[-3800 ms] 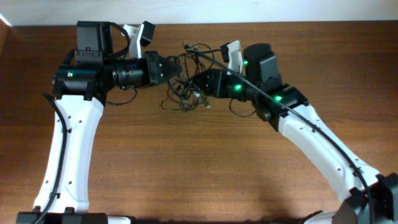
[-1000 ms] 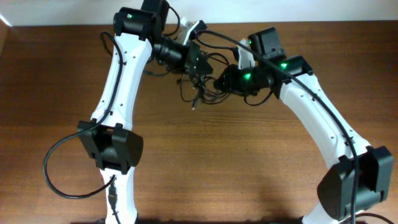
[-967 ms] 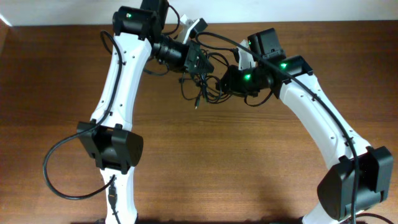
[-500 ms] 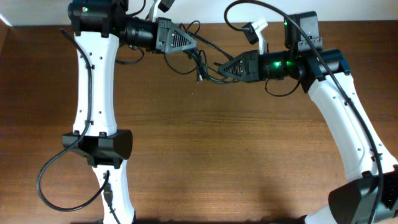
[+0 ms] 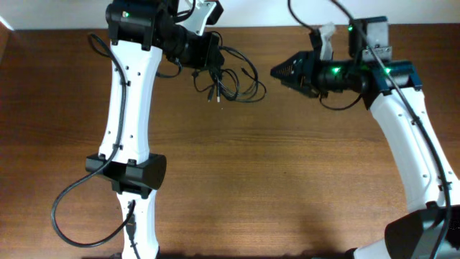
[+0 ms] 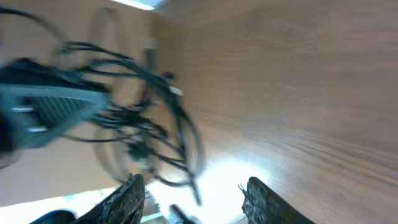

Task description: Untangle cables

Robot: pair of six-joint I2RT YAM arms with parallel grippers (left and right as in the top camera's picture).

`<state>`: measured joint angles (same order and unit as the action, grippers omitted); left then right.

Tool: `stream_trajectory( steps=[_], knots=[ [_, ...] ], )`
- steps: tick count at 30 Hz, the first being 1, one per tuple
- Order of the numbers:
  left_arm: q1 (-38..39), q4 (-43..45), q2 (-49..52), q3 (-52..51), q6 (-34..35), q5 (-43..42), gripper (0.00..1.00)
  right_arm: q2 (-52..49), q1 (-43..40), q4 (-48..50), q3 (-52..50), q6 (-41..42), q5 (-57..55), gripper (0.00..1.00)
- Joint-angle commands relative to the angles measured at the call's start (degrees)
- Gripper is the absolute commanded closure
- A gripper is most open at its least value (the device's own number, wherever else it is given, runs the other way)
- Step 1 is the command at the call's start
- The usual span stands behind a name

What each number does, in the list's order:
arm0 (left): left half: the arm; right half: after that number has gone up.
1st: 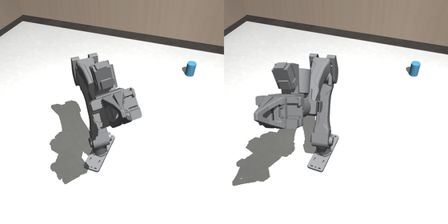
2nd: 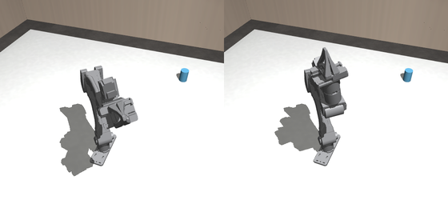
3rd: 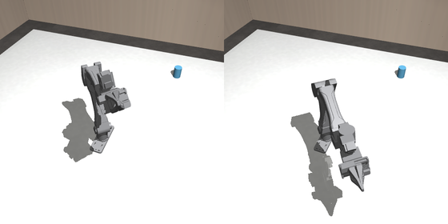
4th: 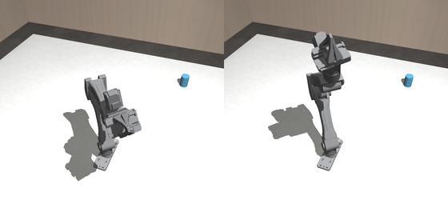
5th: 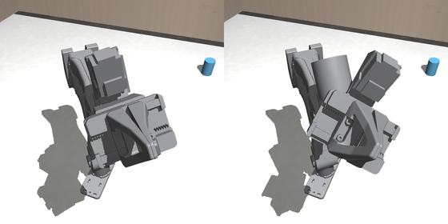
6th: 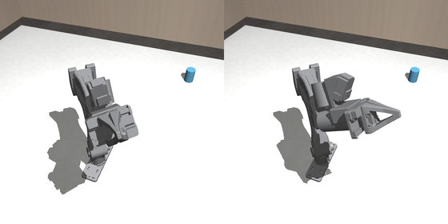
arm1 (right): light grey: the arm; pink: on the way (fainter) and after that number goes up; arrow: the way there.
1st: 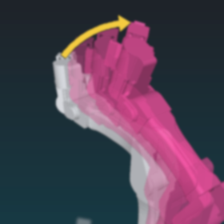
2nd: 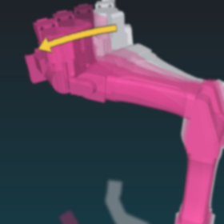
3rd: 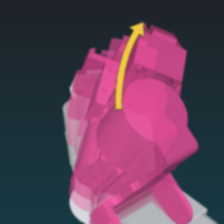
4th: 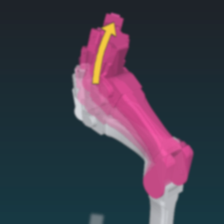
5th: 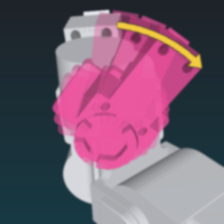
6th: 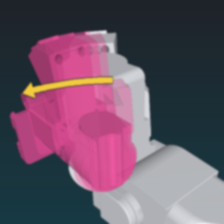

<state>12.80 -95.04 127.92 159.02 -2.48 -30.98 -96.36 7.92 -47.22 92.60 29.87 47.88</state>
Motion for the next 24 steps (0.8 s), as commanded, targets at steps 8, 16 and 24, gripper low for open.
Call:
stream_trajectory(
  steps=[8, 16, 24],
  knots=[
    [-0.2, 1.2, -2.1, 1.4, 4.5, 0.8, 1.00, 0.1, 12.4, -2.1, -0.5, -2.4, -29.9, 0.50],
    [-0.2, 0.0, -2.1, 1.4, 4.7, -3.4, 1.00, -3.4, 13.3, 5.9, -0.5, 1.5, -39.3, 0.87],
    [-4.5, 2.4, -2.1, 1.4, 1.7, -22.2, 1.00, -3.0, 9.2, -3.0, -0.4, -5.4, -32.5, 0.95]
  ],
)
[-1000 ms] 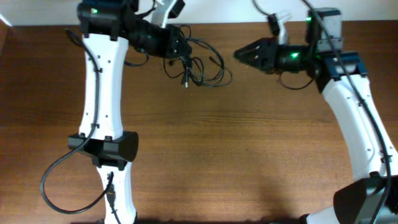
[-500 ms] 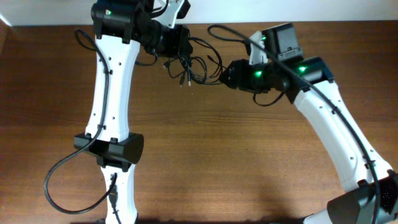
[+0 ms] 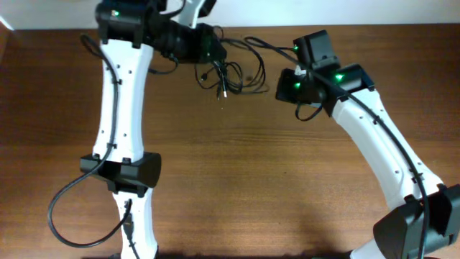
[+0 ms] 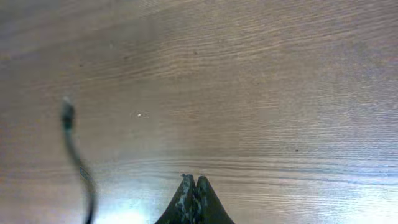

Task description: Untangle cables

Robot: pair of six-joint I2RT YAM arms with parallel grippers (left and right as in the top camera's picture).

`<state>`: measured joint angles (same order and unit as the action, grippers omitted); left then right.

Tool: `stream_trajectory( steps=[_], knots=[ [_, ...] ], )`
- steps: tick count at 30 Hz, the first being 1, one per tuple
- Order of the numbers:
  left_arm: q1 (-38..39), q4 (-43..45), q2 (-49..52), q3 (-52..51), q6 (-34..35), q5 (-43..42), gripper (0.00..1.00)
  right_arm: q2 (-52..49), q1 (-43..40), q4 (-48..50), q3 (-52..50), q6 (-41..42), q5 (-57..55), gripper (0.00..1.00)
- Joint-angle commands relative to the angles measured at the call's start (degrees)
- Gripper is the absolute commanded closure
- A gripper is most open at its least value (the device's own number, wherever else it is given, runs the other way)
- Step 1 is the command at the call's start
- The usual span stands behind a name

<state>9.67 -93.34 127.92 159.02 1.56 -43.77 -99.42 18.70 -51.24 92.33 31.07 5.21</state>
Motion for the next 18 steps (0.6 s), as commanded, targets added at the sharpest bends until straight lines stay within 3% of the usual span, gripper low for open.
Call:
stream_trajectory(
  steps=[1, 4, 6, 9, 12, 18],
  knots=[
    [-1.3, 0.7, -2.1, 1.4, -3.4, -8.8, 1.00, 1.0, -2.0, 1.3, 0.8, -10.1, 17.3, 0.89],
    [-1.2, 0.7, -2.1, 1.3, -3.3, -3.1, 1.00, 4.3, -0.6, -1.3, 8.0, -14.1, 21.2, 0.69],
    [-0.7, 0.7, -2.1, 1.0, -3.3, 0.5, 1.00, 5.4, 0.5, -2.4, 11.6, -14.4, 21.1, 0.65],
    [1.4, 0.5, -2.1, 0.0, -4.0, 4.7, 1.00, 5.6, 0.8, -2.1, 13.0, -14.4, 21.2, 0.65],
    [4.0, -0.4, -2.1, -2.3, -8.8, 4.8, 1.00, 5.6, 0.8, -1.0, 13.0, -14.3, 20.9, 0.65],
    [5.0, -0.5, -2.1, -3.2, -8.8, -0.6, 1.00, 5.5, 0.9, -0.6, 13.0, -14.1, 22.3, 0.65]
  ],
)
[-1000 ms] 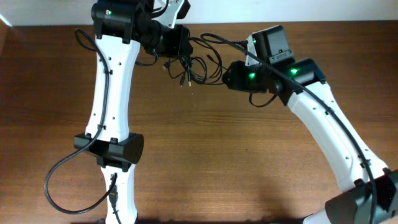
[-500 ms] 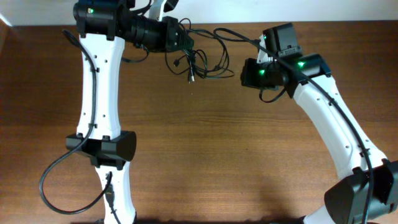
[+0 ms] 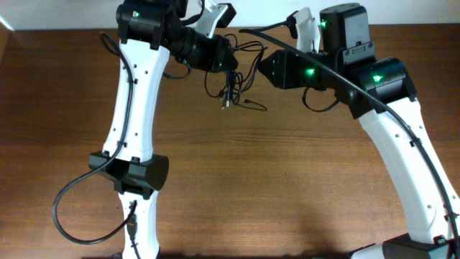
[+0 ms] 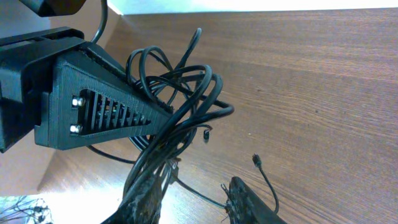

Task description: Untangle cables

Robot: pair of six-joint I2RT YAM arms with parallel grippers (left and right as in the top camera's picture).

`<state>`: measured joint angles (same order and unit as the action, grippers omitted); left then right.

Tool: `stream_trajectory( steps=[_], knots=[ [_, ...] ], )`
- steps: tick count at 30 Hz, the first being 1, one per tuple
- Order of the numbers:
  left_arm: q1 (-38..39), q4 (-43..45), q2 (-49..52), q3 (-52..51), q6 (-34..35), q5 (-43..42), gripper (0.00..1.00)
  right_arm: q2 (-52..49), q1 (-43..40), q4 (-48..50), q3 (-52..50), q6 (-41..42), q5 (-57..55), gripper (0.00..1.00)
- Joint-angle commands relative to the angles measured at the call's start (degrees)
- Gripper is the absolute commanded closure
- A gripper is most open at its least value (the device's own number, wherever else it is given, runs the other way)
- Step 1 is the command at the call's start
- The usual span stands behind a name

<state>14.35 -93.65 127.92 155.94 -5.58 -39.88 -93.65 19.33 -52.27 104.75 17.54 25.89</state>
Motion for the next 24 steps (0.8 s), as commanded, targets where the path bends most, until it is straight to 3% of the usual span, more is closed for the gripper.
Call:
stream_trajectory(
  steps=[1, 6, 10, 13, 16, 17, 20, 21, 22, 24],
  knots=[
    [0.3, -0.2, -2.1, -0.1, -1.6, -5.2, 1.00, -0.3, 0.2, 1.3, 0.6, -0.1, 3.3, 0.65],
    [1.2, -0.4, -2.1, -0.1, -1.6, -9.9, 1.00, -0.5, 0.2, 6.8, 0.6, 5.1, 5.6, 0.47],
    [3.8, -0.5, -2.1, -0.1, -1.6, -9.9, 1.00, -0.6, 0.2, 10.4, 0.6, 8.2, 4.5, 0.44],
    [4.5, -0.5, -2.1, -0.1, -1.6, -9.9, 1.00, -0.7, -0.3, 11.2, 0.6, 13.2, -5.1, 0.43],
    [4.5, -0.5, -2.1, -0.1, -1.6, -9.9, 1.00, -0.7, -0.7, 11.3, 0.6, 13.4, -10.3, 0.45],
    [4.4, -0.5, -2.1, -0.1, -1.6, -9.9, 1.00, -0.7, -0.7, 11.3, 0.6, 13.4, -11.0, 0.50],
    [4.3, -0.5, -2.1, -0.1, -1.6, -9.8, 0.78, -0.7, -0.7, 11.4, 0.6, 13.4, -12.0, 0.91],
    [4.2, -0.5, -2.1, -0.1, -1.6, -9.4, 0.75, -0.7, -0.7, 11.3, 0.6, 13.4, -12.3, 0.96],
    [4.2, -0.5, -2.1, -0.1, -1.6, -6.2, 0.66, -0.7, -0.7, 11.0, 0.6, 13.0, -12.8, 0.96],
    [4.2, -0.6, -2.1, -0.1, -1.6, -0.2, 0.38, -0.7, -0.7, 10.0, 0.6, 12.9, -12.9, 0.96]
  ],
)
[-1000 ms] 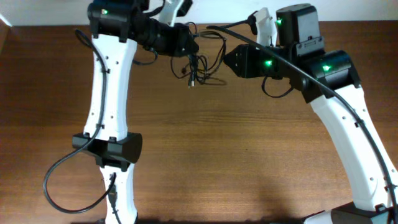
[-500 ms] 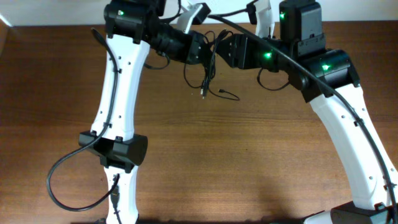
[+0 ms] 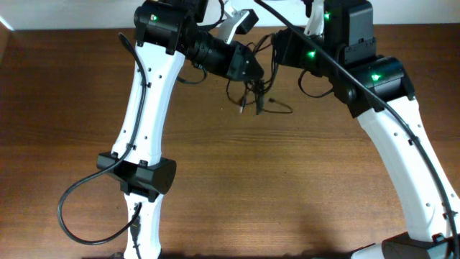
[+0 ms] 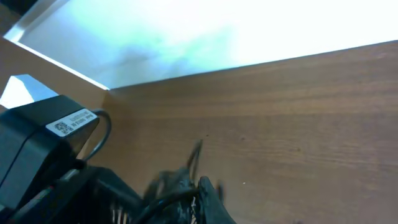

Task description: Untangle cables

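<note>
A tangle of thin black cables [image 3: 256, 92] hangs above the wooden table near its far edge, with loose plug ends dangling below it. My left gripper [image 3: 248, 66] reaches in from the left and is shut on the bundle's upper part. My right gripper [image 3: 276, 49] comes from the right and meets the same bundle. In the right wrist view my right gripper [image 4: 198, 199] is shut, its dark fingertips [image 4: 209, 194] pinching black cable strands [image 4: 166, 200]. The lower part of that grip is cut off by the frame.
The brown table [image 3: 287, 180] ends at a white wall [image 4: 186, 37] just behind the grippers. The left arm's black wrist housing [image 4: 43, 149] sits close to my right fingers. The left arm's own supply cable loops at the front left [image 3: 72, 208].
My right gripper was open astride strands of the tangle; now it is shut on them. Both grippers and the tangle sit further right, and the right wrist camera faces the far wall.
At first my right gripper stood open, apart from the tangle held by the left gripper. Then it was shut and facing the bare table beside the tangle. Then it was open around strands next to the left fingers, and now it grips them.
</note>
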Robot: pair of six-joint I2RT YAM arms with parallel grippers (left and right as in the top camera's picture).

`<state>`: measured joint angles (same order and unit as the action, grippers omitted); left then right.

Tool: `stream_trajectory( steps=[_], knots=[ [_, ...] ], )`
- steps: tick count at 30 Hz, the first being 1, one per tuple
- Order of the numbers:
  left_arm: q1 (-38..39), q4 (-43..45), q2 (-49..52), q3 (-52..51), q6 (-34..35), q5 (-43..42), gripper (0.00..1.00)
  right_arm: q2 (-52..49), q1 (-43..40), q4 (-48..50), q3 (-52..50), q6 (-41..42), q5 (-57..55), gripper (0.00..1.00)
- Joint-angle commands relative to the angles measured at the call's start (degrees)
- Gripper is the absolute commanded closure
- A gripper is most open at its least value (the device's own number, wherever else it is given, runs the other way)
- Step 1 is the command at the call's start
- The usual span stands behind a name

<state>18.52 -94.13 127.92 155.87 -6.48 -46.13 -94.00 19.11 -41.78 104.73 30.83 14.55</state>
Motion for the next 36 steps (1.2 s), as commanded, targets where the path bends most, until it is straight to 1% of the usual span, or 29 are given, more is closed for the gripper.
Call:
stream_trajectory(
  steps=[1, 2, 3, 4, 7, 10, 11, 13, 15, 16, 18, 19, 21, 22, 24, 26, 28, 29, 32, 33, 34, 35, 36],
  knots=[
    [-0.1, -0.1, -2.1, 0.0, -0.7, 8.9, 0.28, -0.3, -0.4, -1.3, 0.6, -0.4, -1.5, 0.96],
    [-0.8, -0.1, -2.1, 0.0, -0.7, 11.5, 0.12, -0.3, -0.4, -2.4, 0.6, -0.6, -1.5, 0.96],
    [-1.6, 0.0, -2.1, 0.0, -0.7, 13.2, 0.06, -0.3, -0.4, -3.5, 0.6, -1.9, -0.9, 0.96],
    [-1.9, 0.0, -2.1, 0.0, -0.7, 13.2, 0.02, -0.3, -0.4, -4.3, 0.6, -2.1, -0.7, 0.96],
    [-2.4, 0.6, -2.1, -0.1, 1.9, 12.5, 0.00, -0.3, -0.4, -5.9, 0.6, -3.8, 2.1, 0.96],
    [-2.4, 0.6, -1.5, -0.8, 2.3, 2.9, 0.04, -0.3, -0.4, -7.4, 0.6, -3.8, 3.7, 0.96],
    [-2.4, 1.1, -1.0, -2.0, 2.3, -1.3, 0.03, -0.3, -0.4, -7.9, 0.6, -3.9, 3.7, 0.96],
    [-2.4, 3.3, -0.6, -4.0, 2.8, -5.6, 0.01, -0.3, -0.4, -8.6, 0.6, -3.8, 3.7, 0.96],
    [-2.5, 6.9, 0.0, -5.3, 8.4, -7.7, 0.01, -0.3, -0.4, -9.0, 0.6, -3.8, 3.7, 0.96],
    [-2.4, 9.7, 0.7, -5.9, 13.2, -7.7, 0.00, -0.3, -0.4, -9.0, 0.6, -3.8, 3.7, 0.96],
    [-2.4, 11.6, 1.8, -5.9, 17.5, -7.7, 0.01, -0.4, -0.4, -9.0, 0.6, -3.8, 3.7, 0.96],
    [-2.4, 13.0, 2.5, -5.9, 18.0, -8.2, 0.00, -0.5, -0.4, -9.0, 0.6, -3.8, 3.7, 0.96],
    [-1.8, 14.5, 3.5, -5.9, 17.7, -8.1, 0.07, -0.6, -0.4, -9.0, 0.6, -3.8, 3.7, 0.96],
    [-1.4, 15.1, 4.2, -5.9, 16.5, -8.1, 0.11, -0.7, -0.4, -9.0, 0.6, -3.8, 3.7, 0.96],
    [-0.8, 14.7, 5.4, -5.9, 12.1, -8.1, 0.17, -0.9, -0.4, -9.0, 0.6, -3.8, 3.7, 0.96],
    [-0.8, 13.3, 6.5, -5.9, 9.1, -8.1, 0.28, -1.1, -0.4, -9.1, 0.6, -3.8, 3.7, 0.96],
    [-0.8, 11.7, 6.9, -5.9, 6.1, -8.2, 0.34, -1.1, -0.4, -9.0, 0.6, -3.8, 3.7, 0.96],
    [-0.7, 10.5, 6.9, -5.9, 3.9, -8.2, 0.36, -1.1, -0.4, -9.0, 0.6, -3.8, 3.7, 0.96],
    [-0.2, 7.3, 6.9, -5.9, -1.2, -8.2, 0.36, -1.1, -0.4, -8.6, 0.6, -3.7, 3.7, 0.96],
    [0.5, 5.3, 7.0, -5.9, -4.3, -8.2, 0.37, -1.1, -0.4, -7.4, 0.6, -3.3, 4.8, 0.96],
    [0.9, 4.7, 7.0, -5.9, -5.5, -8.2, 0.38, -1.1, -0.5, -6.6, 0.6, -3.3, 5.9, 0.96],
    [1.3, 4.2, 7.0, -6.0, -6.6, -8.1, 0.41, -1.1, -0.6, -5.8, 0.6, -3.3, 7.0, 0.96],
    [1.8, 3.7, 7.0, -6.1, -7.6, -8.1, 0.48, -1.1, -1.2, -4.2, 0.6, -3.3, 9.6, 0.96]
  ],
)
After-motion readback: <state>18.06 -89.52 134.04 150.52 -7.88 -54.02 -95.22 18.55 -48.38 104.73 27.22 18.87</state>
